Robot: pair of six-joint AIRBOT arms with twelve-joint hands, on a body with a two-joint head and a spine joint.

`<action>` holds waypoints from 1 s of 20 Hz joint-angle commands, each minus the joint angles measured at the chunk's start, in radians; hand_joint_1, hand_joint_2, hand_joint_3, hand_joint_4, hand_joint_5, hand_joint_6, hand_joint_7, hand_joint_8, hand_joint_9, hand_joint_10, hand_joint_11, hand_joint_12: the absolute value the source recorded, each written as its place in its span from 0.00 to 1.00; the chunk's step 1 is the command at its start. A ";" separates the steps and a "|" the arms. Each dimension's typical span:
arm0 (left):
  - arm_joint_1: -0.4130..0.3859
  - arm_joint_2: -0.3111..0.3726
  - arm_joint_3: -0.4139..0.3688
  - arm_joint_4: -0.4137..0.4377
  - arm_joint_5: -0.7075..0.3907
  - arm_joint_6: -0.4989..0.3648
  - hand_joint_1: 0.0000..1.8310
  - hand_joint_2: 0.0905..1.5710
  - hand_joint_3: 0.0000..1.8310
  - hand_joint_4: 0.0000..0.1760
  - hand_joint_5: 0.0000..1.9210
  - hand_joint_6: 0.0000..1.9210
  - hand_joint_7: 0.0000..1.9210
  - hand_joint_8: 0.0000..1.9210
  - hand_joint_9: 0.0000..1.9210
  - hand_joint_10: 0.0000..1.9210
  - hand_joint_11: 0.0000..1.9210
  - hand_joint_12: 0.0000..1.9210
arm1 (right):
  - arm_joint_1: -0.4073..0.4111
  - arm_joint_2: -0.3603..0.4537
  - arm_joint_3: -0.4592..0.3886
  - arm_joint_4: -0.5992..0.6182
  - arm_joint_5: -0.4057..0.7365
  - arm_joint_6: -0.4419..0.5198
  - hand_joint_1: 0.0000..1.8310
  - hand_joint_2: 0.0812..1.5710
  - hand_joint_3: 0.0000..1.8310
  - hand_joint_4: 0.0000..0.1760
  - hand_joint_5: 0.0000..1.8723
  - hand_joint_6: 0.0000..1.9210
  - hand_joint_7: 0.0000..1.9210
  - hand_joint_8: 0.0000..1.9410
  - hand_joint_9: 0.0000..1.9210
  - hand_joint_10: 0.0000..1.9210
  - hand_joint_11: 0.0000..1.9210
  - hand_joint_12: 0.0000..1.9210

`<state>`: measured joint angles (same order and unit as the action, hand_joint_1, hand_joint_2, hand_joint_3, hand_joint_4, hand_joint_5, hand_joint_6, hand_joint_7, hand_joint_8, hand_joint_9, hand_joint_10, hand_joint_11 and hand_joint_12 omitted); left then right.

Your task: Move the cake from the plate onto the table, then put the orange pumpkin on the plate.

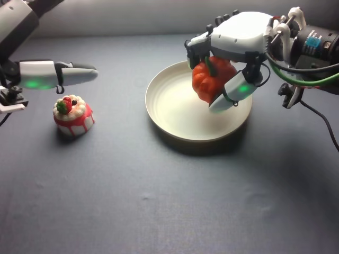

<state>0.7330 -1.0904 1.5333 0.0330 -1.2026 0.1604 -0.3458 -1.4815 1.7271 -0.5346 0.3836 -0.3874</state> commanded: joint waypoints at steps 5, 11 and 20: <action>-0.020 -0.001 0.011 -0.035 -0.114 -0.004 0.55 0.59 0.00 0.72 0.05 0.00 0.04 0.00 0.12 0.00 0.00 0.16 | 0.002 0.004 0.014 0.046 0.088 0.023 0.65 0.74 0.00 0.00 0.41 0.70 0.49 0.55 0.38 0.53 0.30 0.71; -0.021 -0.002 0.012 -0.035 -0.114 -0.004 0.54 0.64 0.00 0.77 0.03 0.00 0.01 0.00 0.08 0.00 0.00 0.01 | 0.002 0.004 0.012 0.049 0.089 0.027 0.64 0.65 0.00 0.00 0.38 0.09 0.40 0.01 0.41 0.09 0.28 0.61; -0.022 -0.005 0.012 -0.033 -0.111 -0.004 0.52 0.70 0.00 0.17 0.05 0.01 0.02 0.00 0.08 0.00 0.00 0.58 | 0.000 0.004 0.003 0.049 0.092 0.052 0.47 0.50 0.00 0.33 0.15 0.00 0.16 0.00 0.17 0.00 0.00 0.53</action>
<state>0.7227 -1.0954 1.5394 0.0414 -1.2007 0.1600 -0.3527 -1.4815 1.7290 -0.5133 0.3775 -0.3405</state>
